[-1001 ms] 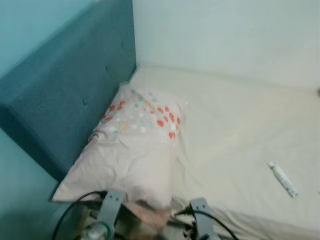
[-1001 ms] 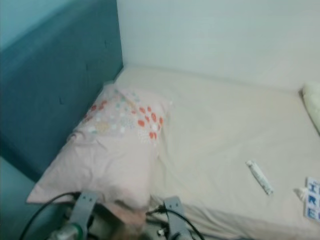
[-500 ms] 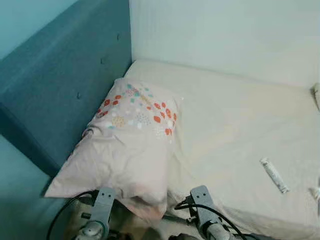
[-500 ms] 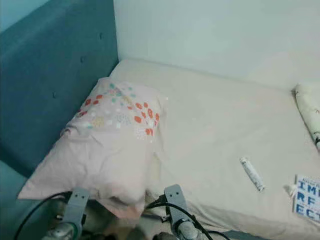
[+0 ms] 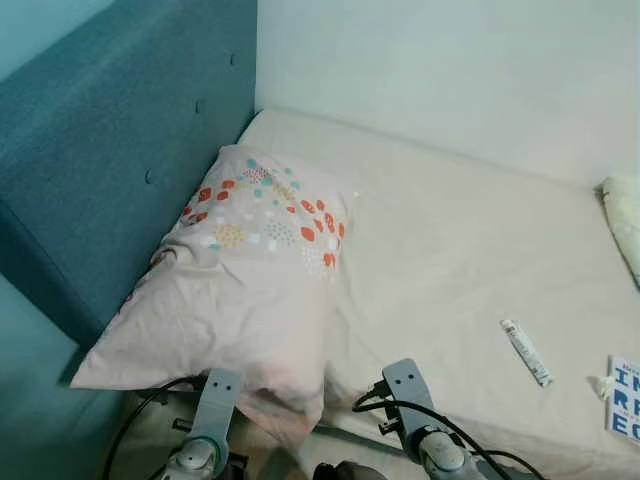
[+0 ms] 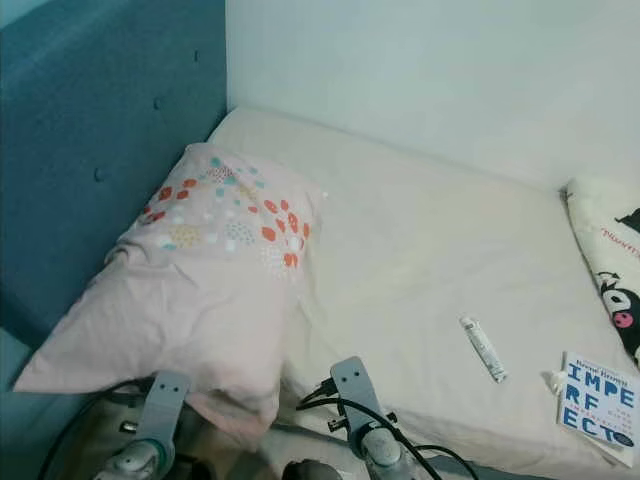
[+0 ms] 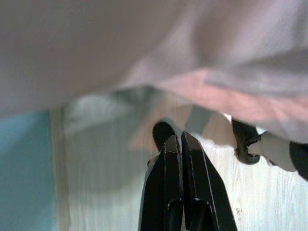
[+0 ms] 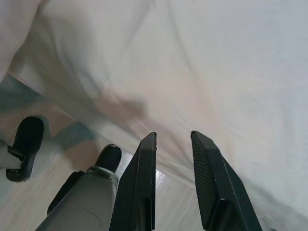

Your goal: Clean up the room

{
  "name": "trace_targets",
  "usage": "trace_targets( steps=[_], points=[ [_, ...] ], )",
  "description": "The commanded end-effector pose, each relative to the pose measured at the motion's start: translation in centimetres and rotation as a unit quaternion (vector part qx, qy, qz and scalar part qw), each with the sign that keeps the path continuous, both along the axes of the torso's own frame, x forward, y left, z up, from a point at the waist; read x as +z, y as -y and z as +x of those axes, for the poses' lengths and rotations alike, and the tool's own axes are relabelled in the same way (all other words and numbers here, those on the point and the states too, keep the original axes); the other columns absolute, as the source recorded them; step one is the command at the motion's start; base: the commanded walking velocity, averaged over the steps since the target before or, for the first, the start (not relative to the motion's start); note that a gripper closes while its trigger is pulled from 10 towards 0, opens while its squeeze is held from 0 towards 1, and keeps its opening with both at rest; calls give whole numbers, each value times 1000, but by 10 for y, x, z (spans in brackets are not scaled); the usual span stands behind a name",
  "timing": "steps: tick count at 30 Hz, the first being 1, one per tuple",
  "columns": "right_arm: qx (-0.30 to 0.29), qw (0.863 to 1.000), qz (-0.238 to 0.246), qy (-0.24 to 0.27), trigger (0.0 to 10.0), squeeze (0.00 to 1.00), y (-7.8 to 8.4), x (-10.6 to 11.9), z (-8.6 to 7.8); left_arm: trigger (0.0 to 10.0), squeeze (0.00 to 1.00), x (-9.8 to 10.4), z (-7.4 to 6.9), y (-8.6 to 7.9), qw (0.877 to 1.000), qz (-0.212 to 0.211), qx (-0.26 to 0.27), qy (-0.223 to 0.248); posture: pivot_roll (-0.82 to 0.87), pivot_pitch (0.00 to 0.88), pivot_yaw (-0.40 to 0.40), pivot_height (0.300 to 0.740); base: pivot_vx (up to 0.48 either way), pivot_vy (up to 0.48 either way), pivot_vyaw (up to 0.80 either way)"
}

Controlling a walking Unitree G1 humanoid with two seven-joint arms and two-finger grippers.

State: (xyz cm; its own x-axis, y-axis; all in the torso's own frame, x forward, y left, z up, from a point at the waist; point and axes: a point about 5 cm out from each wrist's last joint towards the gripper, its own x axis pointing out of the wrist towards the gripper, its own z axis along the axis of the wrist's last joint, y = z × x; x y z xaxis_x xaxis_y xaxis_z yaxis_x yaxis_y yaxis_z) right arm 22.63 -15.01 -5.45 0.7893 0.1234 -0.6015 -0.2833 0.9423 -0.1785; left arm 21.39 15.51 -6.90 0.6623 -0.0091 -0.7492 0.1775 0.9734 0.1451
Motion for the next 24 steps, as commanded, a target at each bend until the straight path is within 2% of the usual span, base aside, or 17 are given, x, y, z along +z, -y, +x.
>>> trace_targets(
  steps=[1,5,11,14,17,19,20,24],
  points=[
    [-14,1000,4,-27,10000,0,4,-6,-6,10000,0,0,0,4,1000,9,-12,4,58,47,-97,740,0,0,0],
    [-39,998,26,-39,10000,0,2,-8,-8,10000,0,0,1,5,1000,1,-14,-1,74,31,-95,740,0,0,0],
    [-46,997,36,-44,10000,0,-1,-8,-8,10000,0,5,9,7,999,-5,-32,5,79,24,-76,740,0,0,0],
    [-66,996,45,-47,10000,0,1,-9,-9,10000,0,7,13,-2,1000,2,-3,11,78,0,-50,740,0,0,0],
    [-88,993,54,-51,10000,0,4,-11,-12,10000,0,2,6,2,999,11,-35,-6,76,0,-32,740,0,0,0],
    [-98,992,55,-53,10000,0,6,-12,-13,10000,0,0,2,3,999,5,-36,-14,74,0,-35,740,0,0,0],
    [-102,991,63,-56,10000,0,7,-12,-13,10000,0,3,7,-1,1000,1,-12,-5,87,0,-52,740,0,0,0],
    [-88,992,69,-59,10000,0,4,-11,-11,10000,0,8,14,-5,1000,11,-28,3,94,0,-45,740,0,0,0]
  ],
)
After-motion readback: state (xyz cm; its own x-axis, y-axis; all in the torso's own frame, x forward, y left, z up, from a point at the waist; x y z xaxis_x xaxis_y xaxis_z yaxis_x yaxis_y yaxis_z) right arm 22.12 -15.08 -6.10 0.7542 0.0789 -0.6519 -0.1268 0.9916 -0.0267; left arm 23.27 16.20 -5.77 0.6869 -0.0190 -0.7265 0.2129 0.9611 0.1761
